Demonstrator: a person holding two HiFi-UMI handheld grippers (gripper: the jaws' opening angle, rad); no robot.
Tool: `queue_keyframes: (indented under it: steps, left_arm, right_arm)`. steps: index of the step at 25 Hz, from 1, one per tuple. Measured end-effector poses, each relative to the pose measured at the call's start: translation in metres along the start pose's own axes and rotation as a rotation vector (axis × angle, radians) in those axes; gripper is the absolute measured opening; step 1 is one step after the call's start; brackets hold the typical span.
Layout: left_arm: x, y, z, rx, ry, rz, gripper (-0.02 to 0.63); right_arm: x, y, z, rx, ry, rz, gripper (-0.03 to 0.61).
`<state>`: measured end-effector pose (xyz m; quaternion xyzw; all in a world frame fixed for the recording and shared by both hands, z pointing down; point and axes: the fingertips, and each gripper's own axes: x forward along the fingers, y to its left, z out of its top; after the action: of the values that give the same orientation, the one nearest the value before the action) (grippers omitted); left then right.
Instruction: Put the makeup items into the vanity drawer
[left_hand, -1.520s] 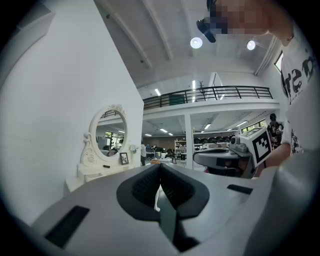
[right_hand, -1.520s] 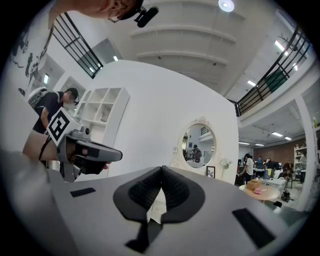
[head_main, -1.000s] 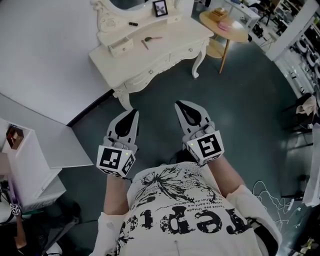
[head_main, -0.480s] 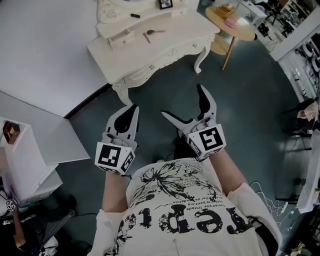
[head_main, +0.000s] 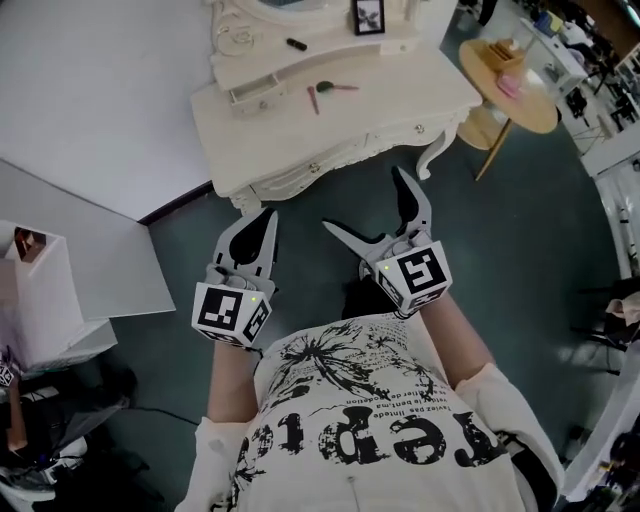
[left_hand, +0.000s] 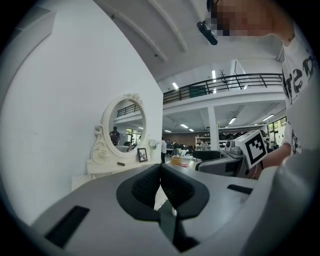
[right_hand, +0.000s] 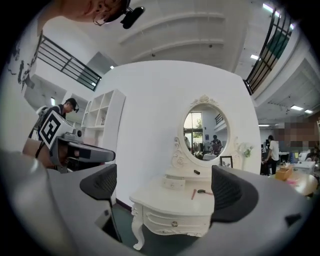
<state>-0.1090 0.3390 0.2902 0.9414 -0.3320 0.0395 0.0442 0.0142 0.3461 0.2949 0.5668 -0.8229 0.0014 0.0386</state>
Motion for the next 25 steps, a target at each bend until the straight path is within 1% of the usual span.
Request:
queue_keyframes:
  steps: [4, 6, 9, 12, 17, 21, 25]
  left_arm:
    - [0.081, 0.002, 0.013, 0.003, 0.0, 0.084, 0.014]
    - [0.115, 0.005, 0.02, -0.002, -0.009, 0.134, 0.014]
    - [0.155, 0.013, 0.025, -0.024, -0.025, 0.209, 0.014]
    - [0.188, 0.018, 0.025, -0.037, -0.026, 0.254, 0.014]
    - [0.218, 0.03, 0.007, -0.028, 0.023, 0.29, 0.014]
    - [0.238, 0.062, 0.001, -0.044, 0.044, 0.311, 0.014]
    - [0.262, 0.106, -0.001, -0.045, 0.048, 0.299, 0.014]
  right_arm:
    - [0.041, -0.082, -0.002, 0.0, 0.045, 0.09, 0.591]
    - [0.058, -0.115, -0.004, -0.001, 0.07, 0.14, 0.586]
    - [0.085, -0.152, -0.008, -0.025, 0.101, 0.216, 0.586]
    - [0.108, -0.182, -0.016, -0.031, 0.119, 0.265, 0.586]
    - [0.147, -0.21, -0.044, 0.002, 0.166, 0.314, 0.584]
    - [0.188, -0.219, -0.067, 0.029, 0.235, 0.323, 0.58]
    - [0.237, -0.218, -0.09, 0.037, 0.32, 0.333, 0.58]
